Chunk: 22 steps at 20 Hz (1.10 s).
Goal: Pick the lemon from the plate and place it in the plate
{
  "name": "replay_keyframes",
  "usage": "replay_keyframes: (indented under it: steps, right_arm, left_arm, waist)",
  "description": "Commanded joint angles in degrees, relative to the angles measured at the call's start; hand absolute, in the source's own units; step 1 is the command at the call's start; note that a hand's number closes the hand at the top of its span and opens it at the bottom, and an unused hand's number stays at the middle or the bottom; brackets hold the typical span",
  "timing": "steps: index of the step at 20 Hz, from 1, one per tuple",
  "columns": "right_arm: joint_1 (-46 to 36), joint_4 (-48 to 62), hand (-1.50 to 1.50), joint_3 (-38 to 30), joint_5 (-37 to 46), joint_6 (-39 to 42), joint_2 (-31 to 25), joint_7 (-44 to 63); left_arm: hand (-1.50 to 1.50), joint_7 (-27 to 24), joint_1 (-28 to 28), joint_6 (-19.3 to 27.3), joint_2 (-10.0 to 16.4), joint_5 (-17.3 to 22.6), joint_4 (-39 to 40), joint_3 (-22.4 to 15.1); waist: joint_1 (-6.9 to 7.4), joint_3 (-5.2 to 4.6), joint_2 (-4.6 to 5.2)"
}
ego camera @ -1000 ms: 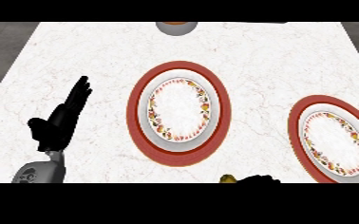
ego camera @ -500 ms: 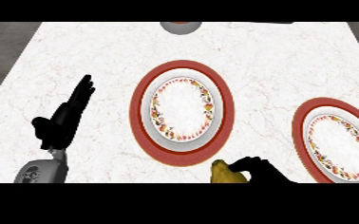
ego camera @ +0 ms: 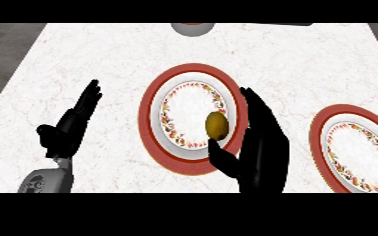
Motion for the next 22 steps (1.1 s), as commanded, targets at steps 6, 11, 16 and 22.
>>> replay_keyframes:
  steps: [6, 11, 16, 22]
  right_arm:
    - [-10.02, 8.38, -1.5, -6.88, -4.15, -25.29, 1.52, 6.28]
    - [-4.69, 4.19, -1.5, -6.67, -10.1, -36.13, 1.54, 1.63]
    - [8.34, -1.4, -1.5, -5.62, -18.29, -43.03, -3.21, -9.95]
    - [21.99, -8.25, -1.5, 2.28, -29.16, -50.14, -15.92, -23.47]
  left_arm:
    - [0.0, -0.5, 1.11, -0.99, 1.71, 0.73, 1.21, 1.76]
    - [0.0, 0.44, 2.11, 0.58, 0.13, 0.47, -0.56, 1.26]
    - [0.0, -0.13, 4.64, 0.24, 0.97, 0.69, -1.58, 2.23]
    - [0.0, 2.77, 6.28, 0.0, 0.72, 1.07, -6.75, 1.79]
  waist:
    - [-1.63, 0.08, -0.79]
    - [-3.07, 0.14, -1.26]
    - [-4.13, 0.09, -1.32]
    - [-4.12, 0.09, -1.45]
